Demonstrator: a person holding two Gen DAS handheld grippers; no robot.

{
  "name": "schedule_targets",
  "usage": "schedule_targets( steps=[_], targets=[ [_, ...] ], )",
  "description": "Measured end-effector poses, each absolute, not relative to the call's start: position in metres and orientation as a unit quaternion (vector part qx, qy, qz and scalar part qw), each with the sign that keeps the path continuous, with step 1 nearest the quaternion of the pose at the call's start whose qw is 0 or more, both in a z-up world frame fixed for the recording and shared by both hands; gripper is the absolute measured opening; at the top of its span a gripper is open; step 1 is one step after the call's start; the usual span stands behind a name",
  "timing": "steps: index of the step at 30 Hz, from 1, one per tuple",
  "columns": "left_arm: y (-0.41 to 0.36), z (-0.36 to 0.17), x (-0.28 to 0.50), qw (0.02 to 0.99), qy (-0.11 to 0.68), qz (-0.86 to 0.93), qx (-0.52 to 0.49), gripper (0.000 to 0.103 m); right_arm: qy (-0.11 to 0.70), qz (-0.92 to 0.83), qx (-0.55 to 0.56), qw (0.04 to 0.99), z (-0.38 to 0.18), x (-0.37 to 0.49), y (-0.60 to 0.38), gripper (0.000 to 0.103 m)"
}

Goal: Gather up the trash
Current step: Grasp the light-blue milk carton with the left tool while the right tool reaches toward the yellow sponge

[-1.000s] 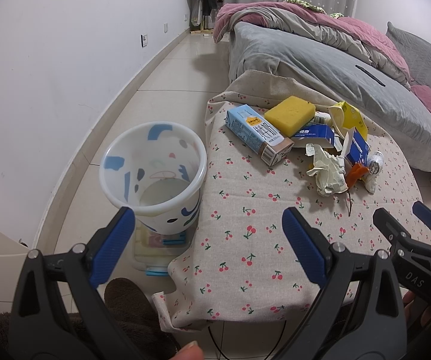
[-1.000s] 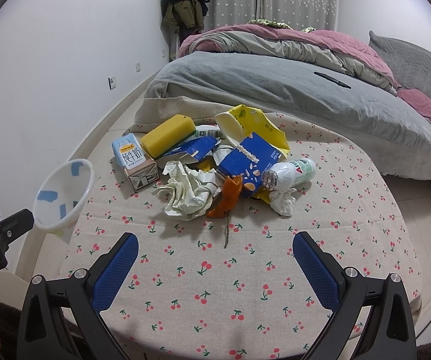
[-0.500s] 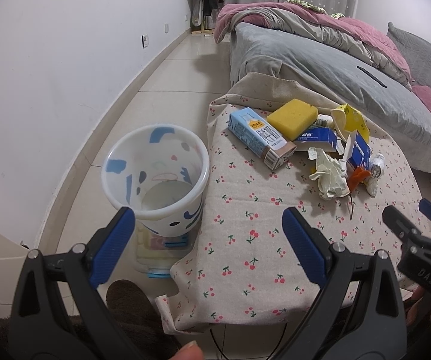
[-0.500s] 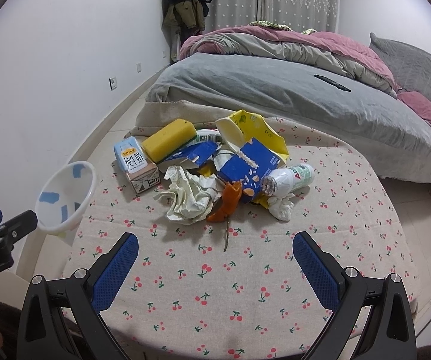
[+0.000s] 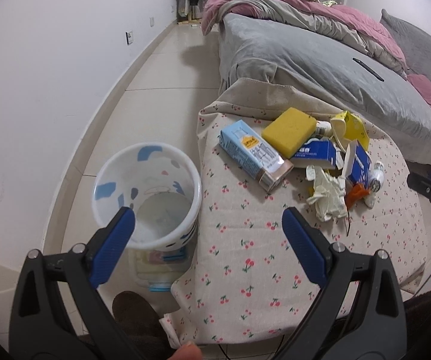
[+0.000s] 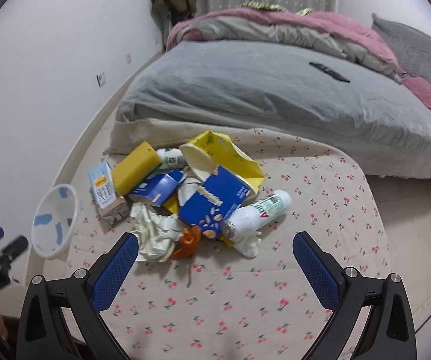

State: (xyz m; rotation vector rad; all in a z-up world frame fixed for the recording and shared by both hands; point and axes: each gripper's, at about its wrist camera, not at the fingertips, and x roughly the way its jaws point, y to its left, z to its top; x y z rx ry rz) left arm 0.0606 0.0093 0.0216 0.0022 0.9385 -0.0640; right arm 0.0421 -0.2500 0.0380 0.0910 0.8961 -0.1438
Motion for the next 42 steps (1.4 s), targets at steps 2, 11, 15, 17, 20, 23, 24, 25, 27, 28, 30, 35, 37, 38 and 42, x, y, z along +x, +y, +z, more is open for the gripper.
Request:
schedule_targets(
  steps=[2,11,15,17,20,23,24,25,27,28,30,35,37,38,42],
  targets=[
    [0.007,0.021,0.073,0.884,0.466,-0.036,0.008,0.098,0.448,-0.061,0.045,0.891,0.036,0.051,-0.259,0.103],
    [0.003,0.003,0.121,0.856,0.514,-0.051,-0.018,0.098,0.477,-0.063,0.076,0.873,0.016,0.086,-0.295,0.103],
    [0.002,-0.014,0.142,0.835,0.544,-0.060,-0.059,0.096,0.493,-0.084,0.119,0.858,-0.005,0.099,-0.318,0.103],
    [-0.001,-0.019,0.151,0.826,0.554,-0.066,-0.079,0.095,0.503,-0.088,0.132,0.850,-0.014,0.107,-0.328,0.103],
    [-0.009,-0.027,0.162,0.821,0.561,-0.065,-0.085,0.094,0.503,-0.097,0.143,0.847,-0.019,0.116,-0.338,0.103],
    [-0.016,-0.037,0.173,0.812,0.573,-0.066,-0.095,0.090,0.493,-0.098,0.147,0.852,-0.015,0.122,-0.342,0.103],
    [-0.017,-0.040,0.176,0.808,0.577,-0.066,-0.100,0.088,0.489,-0.093,0.145,0.855,-0.013,0.124,-0.341,0.103],
    [-0.018,-0.044,0.179,0.805,0.580,-0.067,-0.106,0.087,0.487,-0.088,0.143,0.857,-0.011,0.126,-0.339,0.103],
    [-0.022,-0.048,0.183,0.802,0.583,-0.067,-0.109,0.083,0.485,-0.075,0.139,0.860,-0.010,0.131,-0.335,0.100],
    [-0.025,-0.050,0.184,0.802,0.584,-0.068,-0.110,0.082,0.486,-0.066,0.138,0.861,-0.011,0.134,-0.332,0.099],
    [-0.031,-0.052,0.189,0.801,0.584,-0.067,-0.110,0.081,0.489,-0.050,0.140,0.860,-0.012,0.139,-0.328,0.094],
    [-0.040,-0.057,0.191,0.797,0.590,-0.068,-0.112,0.078,0.505,-0.018,0.161,0.848,-0.022,0.151,-0.321,0.080],
    [-0.042,-0.060,0.192,0.796,0.591,-0.067,-0.110,0.078,0.509,-0.011,0.172,0.843,-0.026,0.154,-0.319,0.079],
    [-0.041,-0.062,0.192,0.796,0.591,-0.066,-0.110,0.077,0.510,-0.009,0.175,0.842,-0.028,0.156,-0.320,0.079],
    [-0.036,-0.064,0.193,0.796,0.590,-0.063,-0.120,0.076,0.506,-0.013,0.174,0.845,-0.030,0.160,-0.317,0.078]
  ],
)
